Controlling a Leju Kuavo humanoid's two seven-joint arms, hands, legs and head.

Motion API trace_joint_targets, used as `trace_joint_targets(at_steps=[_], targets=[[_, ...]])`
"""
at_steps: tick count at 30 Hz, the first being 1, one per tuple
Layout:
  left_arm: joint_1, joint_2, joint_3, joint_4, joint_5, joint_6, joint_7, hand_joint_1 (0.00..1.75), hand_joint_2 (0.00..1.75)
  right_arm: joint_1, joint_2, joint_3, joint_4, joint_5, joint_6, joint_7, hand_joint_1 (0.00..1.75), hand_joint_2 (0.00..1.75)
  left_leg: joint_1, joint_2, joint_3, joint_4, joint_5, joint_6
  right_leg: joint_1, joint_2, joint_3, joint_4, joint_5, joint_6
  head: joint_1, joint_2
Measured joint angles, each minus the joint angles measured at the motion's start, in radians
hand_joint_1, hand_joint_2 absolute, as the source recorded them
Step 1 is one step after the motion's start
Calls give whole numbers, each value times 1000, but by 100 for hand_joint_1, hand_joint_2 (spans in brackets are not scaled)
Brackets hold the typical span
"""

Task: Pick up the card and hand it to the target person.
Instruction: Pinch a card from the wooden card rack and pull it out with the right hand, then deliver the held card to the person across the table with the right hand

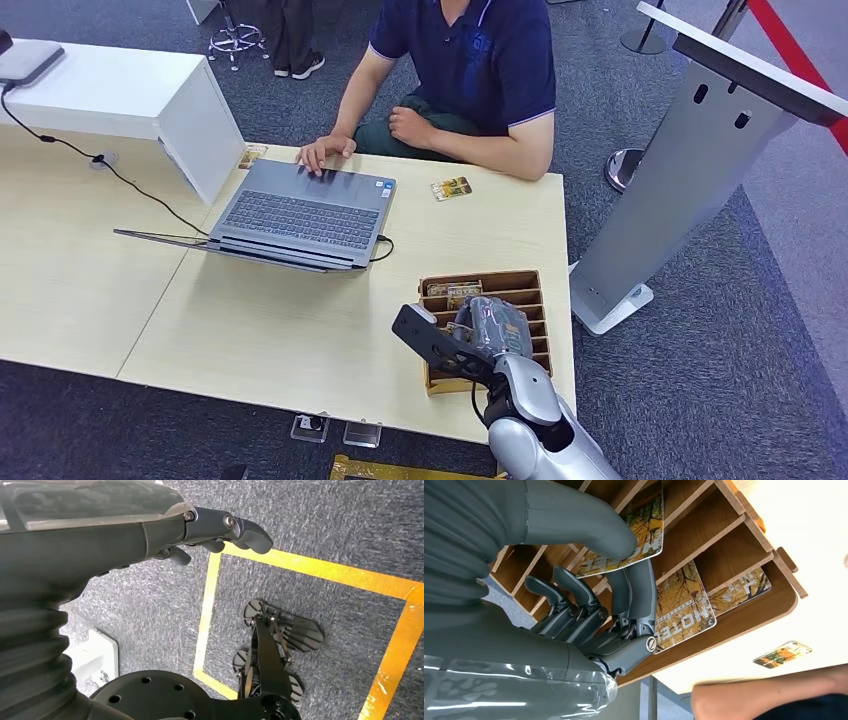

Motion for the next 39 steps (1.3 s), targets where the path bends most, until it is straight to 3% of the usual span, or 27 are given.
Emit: trace_joint_targets(at_steps=[10,22,35,38,39], targets=[[1,0,0,0,1,2,-2,0,175,-36,-13,-20,-49,11,-32,0,168,175,0,0,0,0,0,0,0,0,0,0,0,0,0,0],[-3,0,0,0,-11,1,10,0,175,-237,-41,-96,-140,44,-147,-20,168,175,0,0,0,0,0,0,0,0,0,0,0,0,0,0],[-15,0,-4,0,-23,-1,22,0,175,-277,-46,-131,-30,51,-214,-94,168,175,0,0,0,0,0,0,0,0,0,0,0,0,0,0],[-15,0,-9,0,-27,-1,24,0,175,-276,-46,-132,-8,51,-215,-97,42,175,0,0,0,0,0,0,0,0,0,0,0,0,0,0],[-15,0,-12,0,-30,-2,23,0,131,-276,-46,-133,-2,51,-215,-97,0,175,0,0,0,0,0,0,0,0,0,0,0,0,0,0]])
